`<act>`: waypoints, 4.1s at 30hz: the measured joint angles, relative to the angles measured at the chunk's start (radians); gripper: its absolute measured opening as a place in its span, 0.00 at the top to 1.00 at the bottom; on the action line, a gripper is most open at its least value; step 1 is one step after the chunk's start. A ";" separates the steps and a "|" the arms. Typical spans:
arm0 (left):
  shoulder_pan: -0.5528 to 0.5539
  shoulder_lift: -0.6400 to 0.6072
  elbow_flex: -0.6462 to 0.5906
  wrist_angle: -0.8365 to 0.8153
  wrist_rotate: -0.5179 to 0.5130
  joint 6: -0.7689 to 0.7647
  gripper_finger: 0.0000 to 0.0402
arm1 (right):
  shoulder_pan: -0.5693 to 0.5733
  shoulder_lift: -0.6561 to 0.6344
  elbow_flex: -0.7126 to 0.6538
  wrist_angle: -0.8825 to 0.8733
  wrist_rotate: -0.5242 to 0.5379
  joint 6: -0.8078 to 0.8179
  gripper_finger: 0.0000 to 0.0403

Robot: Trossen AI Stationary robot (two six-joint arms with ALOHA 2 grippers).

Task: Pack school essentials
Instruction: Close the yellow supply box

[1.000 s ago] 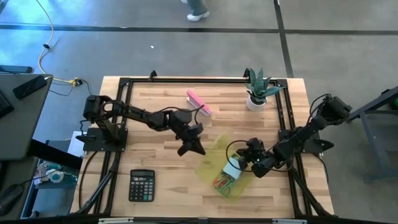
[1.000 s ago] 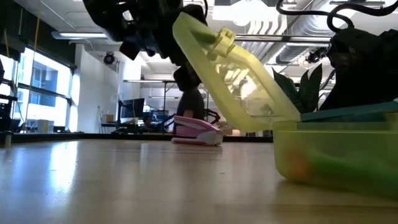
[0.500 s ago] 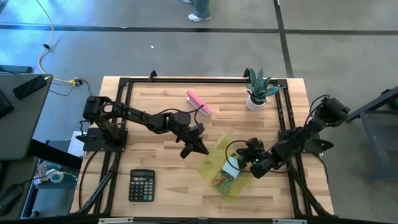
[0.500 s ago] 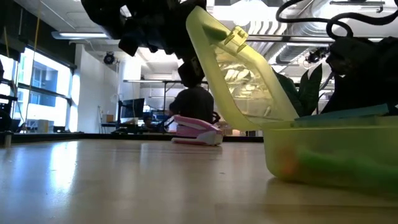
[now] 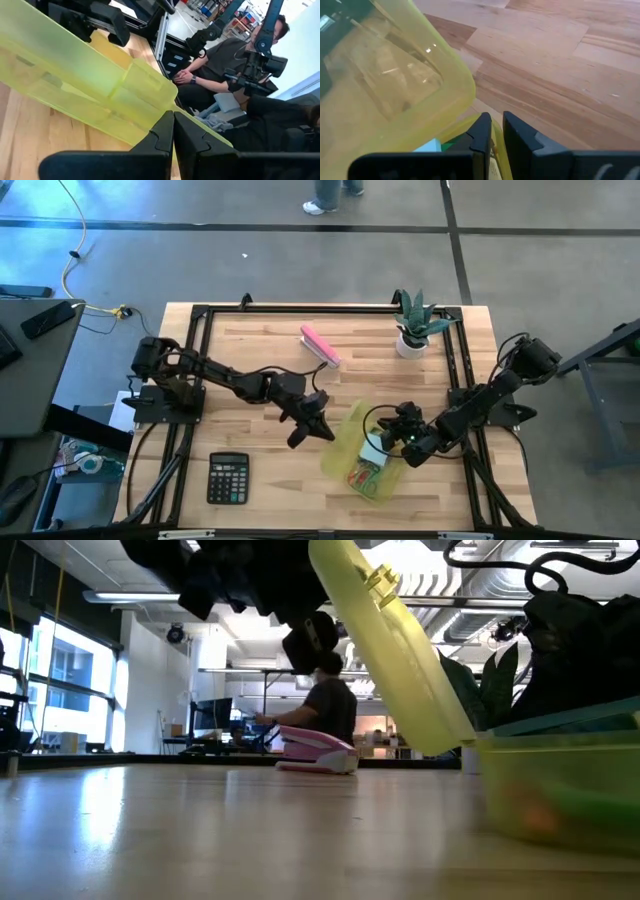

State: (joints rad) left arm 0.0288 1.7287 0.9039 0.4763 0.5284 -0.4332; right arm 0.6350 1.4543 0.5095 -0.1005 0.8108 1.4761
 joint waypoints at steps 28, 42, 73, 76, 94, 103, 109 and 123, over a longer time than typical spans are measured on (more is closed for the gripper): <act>-0.017 0.002 -0.001 0.073 -0.095 -0.031 0.82 | 0.000 -0.001 0.000 0.011 0.050 -0.031 0.92; 0.026 -0.066 -0.002 -0.364 -0.263 0.078 0.82 | 0.000 -0.003 0.000 0.059 0.047 -0.214 0.91; -0.140 0.055 -0.002 -0.702 -0.585 0.051 0.82 | 0.084 -0.211 0.029 0.021 -0.239 -0.262 0.91; -0.131 0.058 -0.002 -0.674 -0.598 0.071 0.82 | 0.137 -0.208 0.065 -0.012 -0.240 -0.243 0.91; -0.088 0.077 -0.002 -0.604 -0.539 0.087 0.82 | 0.410 0.040 0.326 -0.411 -0.429 0.110 0.91; -0.081 0.111 0.001 -0.547 -0.509 0.085 0.82 | 0.385 0.135 0.327 -0.440 -0.459 0.123 0.91; -0.081 0.115 -0.001 -0.508 -0.491 0.087 0.82 | 0.338 0.139 0.327 -0.463 -0.430 0.121 0.91; -0.084 0.118 -0.003 -0.413 -0.414 0.097 0.82 | 0.322 0.139 0.327 -0.462 -0.449 0.121 0.91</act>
State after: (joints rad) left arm -0.0548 1.8469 0.9013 0.0633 0.1144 -0.3367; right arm 0.9565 1.5929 0.8364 -0.5629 0.3617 1.5967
